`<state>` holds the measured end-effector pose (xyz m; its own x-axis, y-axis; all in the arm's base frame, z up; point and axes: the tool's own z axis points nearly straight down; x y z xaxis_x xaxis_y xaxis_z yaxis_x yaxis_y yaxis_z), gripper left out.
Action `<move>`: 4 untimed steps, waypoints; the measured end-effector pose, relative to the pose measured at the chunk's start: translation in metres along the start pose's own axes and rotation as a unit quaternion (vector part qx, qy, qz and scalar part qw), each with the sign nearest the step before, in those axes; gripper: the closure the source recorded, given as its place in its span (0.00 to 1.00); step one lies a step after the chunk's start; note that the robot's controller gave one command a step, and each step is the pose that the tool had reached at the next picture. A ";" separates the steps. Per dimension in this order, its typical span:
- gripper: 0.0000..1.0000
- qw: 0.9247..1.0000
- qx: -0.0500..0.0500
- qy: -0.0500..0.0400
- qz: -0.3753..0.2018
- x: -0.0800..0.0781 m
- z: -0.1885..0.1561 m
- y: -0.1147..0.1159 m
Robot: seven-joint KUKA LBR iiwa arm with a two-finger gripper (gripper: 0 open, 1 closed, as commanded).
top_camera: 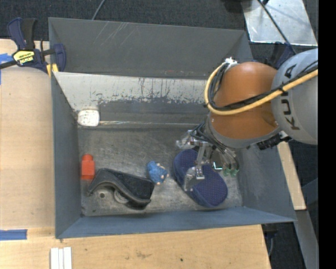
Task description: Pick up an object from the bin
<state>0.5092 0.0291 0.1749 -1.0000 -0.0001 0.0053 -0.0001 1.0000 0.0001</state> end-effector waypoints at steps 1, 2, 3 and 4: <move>0.00 1.000 0.000 -0.007 0.004 -0.047 0.078 0.072; 0.00 0.999 -0.002 -0.003 0.044 -0.053 0.101 0.061; 0.00 0.999 -0.001 -0.005 0.043 -0.055 0.099 0.061; 0.00 0.999 -0.001 -0.006 0.043 -0.056 0.098 0.061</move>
Offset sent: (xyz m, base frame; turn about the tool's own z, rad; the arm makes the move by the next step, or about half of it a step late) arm 0.0563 0.0940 -0.1049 0.0072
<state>0.5651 0.0905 0.0770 -0.9963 0.0852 -0.0067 0.0852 0.9964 0.0025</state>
